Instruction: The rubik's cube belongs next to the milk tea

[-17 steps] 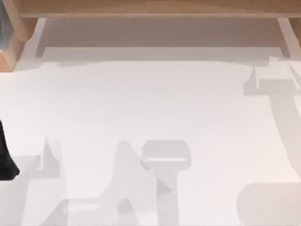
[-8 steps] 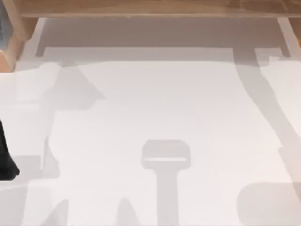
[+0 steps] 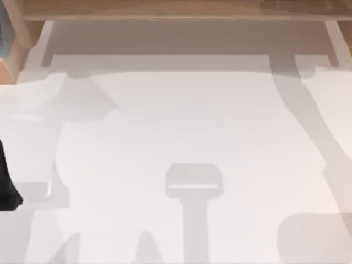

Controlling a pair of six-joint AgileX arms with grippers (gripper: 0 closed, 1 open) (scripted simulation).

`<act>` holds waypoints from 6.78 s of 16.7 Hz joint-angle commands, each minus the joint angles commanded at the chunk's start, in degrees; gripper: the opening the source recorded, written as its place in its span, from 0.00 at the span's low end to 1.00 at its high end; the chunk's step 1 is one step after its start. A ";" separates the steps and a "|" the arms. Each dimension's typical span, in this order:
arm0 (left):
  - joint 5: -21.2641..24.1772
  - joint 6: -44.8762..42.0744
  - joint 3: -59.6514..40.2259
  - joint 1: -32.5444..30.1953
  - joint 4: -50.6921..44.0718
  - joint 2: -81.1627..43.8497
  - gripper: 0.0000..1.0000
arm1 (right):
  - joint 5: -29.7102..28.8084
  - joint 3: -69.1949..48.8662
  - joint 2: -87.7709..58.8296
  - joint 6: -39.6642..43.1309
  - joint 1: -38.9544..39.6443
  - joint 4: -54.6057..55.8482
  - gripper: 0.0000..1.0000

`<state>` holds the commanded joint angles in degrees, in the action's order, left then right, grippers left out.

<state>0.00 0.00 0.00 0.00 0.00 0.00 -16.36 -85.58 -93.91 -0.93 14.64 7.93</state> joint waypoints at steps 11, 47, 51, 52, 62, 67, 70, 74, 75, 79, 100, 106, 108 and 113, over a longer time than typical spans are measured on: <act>0.00 0.00 0.00 0.00 0.00 0.00 1.00 | 2.02 -15.67 -13.11 0.05 -2.06 -2.37 1.00; 0.00 0.00 0.00 0.00 0.00 0.00 1.00 | 1.94 -18.90 -11.67 -0.91 -1.78 -5.30 0.00; 0.00 0.00 0.00 0.00 0.00 0.00 1.00 | 1.69 -20.70 -7.03 -4.93 0.58 -10.18 0.00; 0.00 0.00 0.00 0.00 0.00 0.00 1.00 | 1.73 -20.66 -5.89 -6.35 1.49 -12.19 0.00; 0.00 0.00 0.00 0.00 0.00 0.00 1.00 | 8.79 -0.15 1.40 -24.35 13.08 -46.33 0.00; 0.00 0.00 0.00 0.00 0.00 0.00 1.00 | 14.23 17.34 1.58 -30.94 17.35 -63.23 0.00; 0.00 0.00 0.00 0.00 0.00 0.00 1.00 | 15.97 21.94 0.84 -32.78 18.50 -67.75 0.00; 0.00 0.00 0.00 0.00 0.00 0.00 1.00 | 16.13 22.30 0.67 -32.93 18.59 -68.11 0.00; 0.00 0.00 0.00 0.00 0.00 0.00 1.00 | 16.06 22.24 0.74 -32.95 18.30 -68.00 0.00; 0.00 0.00 0.00 0.00 0.00 0.00 1.00 | 16.12 21.63 1.62 -32.74 18.70 -66.83 0.00; 0.00 0.00 0.00 0.00 0.00 0.00 1.00 | 16.16 25.40 -0.60 -33.02 18.68 -63.43 0.00; 0.00 0.00 0.00 0.00 0.00 0.00 1.00 | 16.13 25.55 -0.75 -33.02 18.66 -63.45 0.08; 0.00 0.00 0.00 0.00 0.00 0.00 1.00 | 16.13 25.55 -0.75 -33.02 18.66 -63.45 0.23; 0.00 0.00 0.00 0.00 0.00 0.00 1.00 | 16.13 25.55 -0.75 -33.02 18.66 -63.45 0.60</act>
<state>0.00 0.00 0.00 0.00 0.00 0.00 -0.23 -60.03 -94.66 -33.95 33.30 -55.52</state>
